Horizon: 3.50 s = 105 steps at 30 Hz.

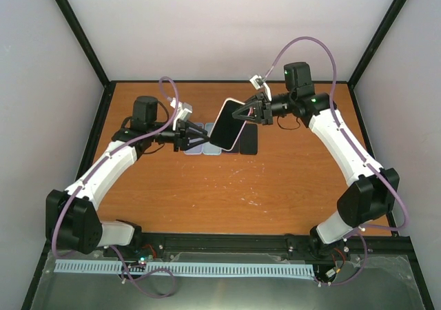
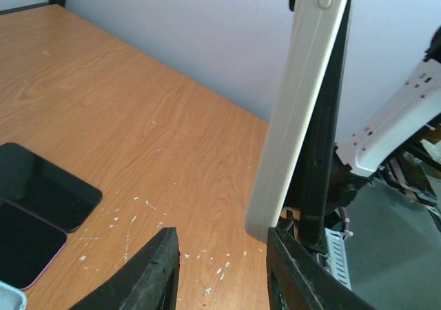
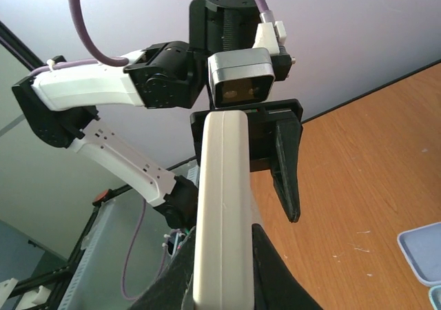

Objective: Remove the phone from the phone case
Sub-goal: Remove the phone case from the phone.

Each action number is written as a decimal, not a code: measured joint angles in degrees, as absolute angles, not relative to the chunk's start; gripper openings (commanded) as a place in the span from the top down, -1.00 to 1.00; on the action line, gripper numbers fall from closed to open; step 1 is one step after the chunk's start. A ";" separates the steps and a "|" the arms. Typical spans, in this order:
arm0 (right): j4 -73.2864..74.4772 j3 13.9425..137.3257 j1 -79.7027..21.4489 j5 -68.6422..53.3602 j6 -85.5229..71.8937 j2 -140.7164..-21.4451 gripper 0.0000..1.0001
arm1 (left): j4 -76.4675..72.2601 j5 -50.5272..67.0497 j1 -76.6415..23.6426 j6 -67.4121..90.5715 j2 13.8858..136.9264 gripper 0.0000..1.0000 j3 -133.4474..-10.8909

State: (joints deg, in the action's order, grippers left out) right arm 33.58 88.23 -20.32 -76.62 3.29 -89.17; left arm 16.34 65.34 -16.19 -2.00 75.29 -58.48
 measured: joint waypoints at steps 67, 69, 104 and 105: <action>23.05 93.78 -27.29 -34.17 11.33 -95.59 -0.19 | -12.49 67.33 -5.58 42.28 85.84 0.99 -57.54; 21.04 93.58 -29.95 -28.23 12.93 -95.64 -0.17 | -10.11 65.21 -5.13 43.53 87.53 0.99 -59.35; 9.65 95.88 -49.71 5.98 35.55 -107.22 0.21 | -6.44 56.58 -2.98 59.02 90.17 0.99 -63.02; 8.84 95.64 -50.02 7.03 36.82 -107.33 0.26 | -6.44 56.47 -2.94 59.02 90.17 0.99 -63.02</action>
State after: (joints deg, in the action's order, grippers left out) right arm 8.84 95.64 -50.02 7.03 36.82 -107.33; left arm -6.44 56.47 -2.94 59.02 90.17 -63.02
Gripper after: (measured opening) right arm 0.411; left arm 0.112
